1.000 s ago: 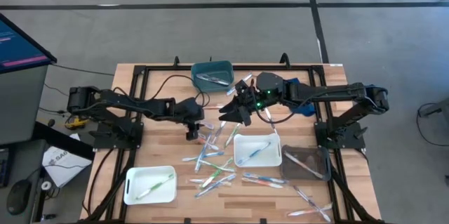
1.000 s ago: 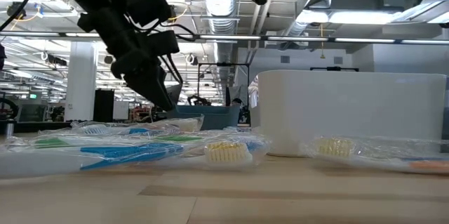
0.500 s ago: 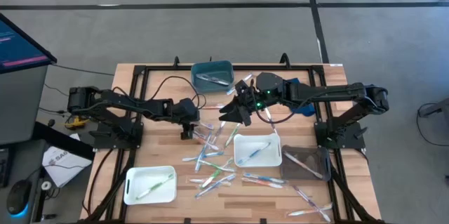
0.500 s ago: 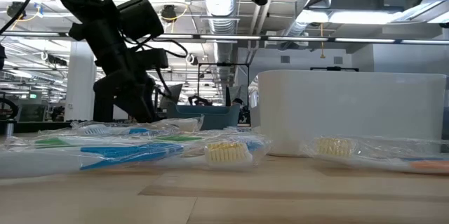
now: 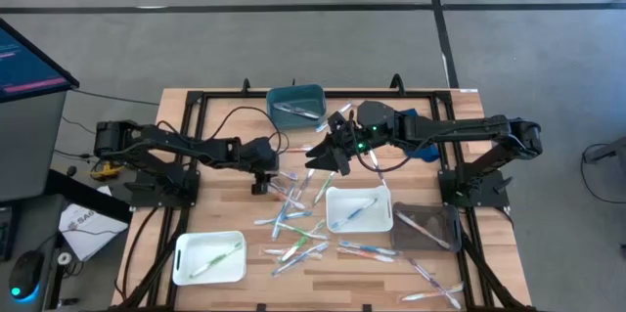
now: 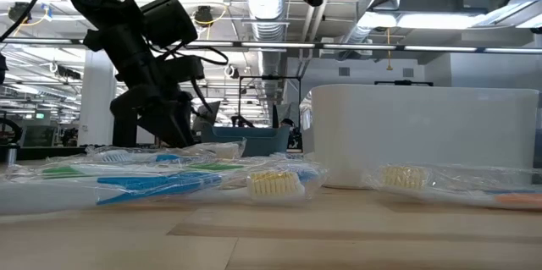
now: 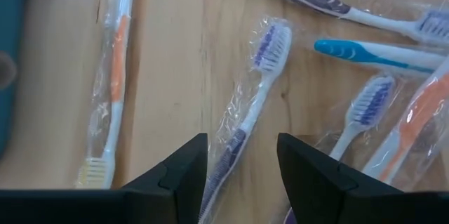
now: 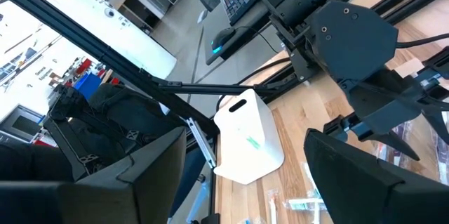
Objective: Pick & Place Toothbrushes
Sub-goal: Put the violet toothbrush into the blue bin
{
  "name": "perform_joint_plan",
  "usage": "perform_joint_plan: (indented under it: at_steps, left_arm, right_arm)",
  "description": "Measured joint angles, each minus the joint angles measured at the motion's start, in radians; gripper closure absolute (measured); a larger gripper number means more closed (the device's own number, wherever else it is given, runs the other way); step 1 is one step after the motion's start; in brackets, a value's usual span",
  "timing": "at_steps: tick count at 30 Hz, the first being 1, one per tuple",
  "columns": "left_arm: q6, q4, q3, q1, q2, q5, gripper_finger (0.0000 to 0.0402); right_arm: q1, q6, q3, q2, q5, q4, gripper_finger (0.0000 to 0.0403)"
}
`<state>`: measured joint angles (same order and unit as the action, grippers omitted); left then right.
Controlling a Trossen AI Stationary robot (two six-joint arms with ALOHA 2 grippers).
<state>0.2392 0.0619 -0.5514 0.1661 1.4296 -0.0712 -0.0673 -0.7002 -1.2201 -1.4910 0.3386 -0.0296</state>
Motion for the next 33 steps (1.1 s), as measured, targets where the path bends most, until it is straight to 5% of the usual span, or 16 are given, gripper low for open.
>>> perform_joint_plan:
  at_steps: [24,33]
  left_arm:
    - [-0.039,-0.029,-0.004,-0.003,0.123,0.000,0.0239]
    - [-0.093,0.002,-0.003,-0.015,0.117,0.008,0.0361]
  right_arm:
    - [0.000,0.000,0.000,0.000,0.000,0.005,0.0120]
    - [0.000,0.000,0.000,0.000,0.000,0.025,0.0120]
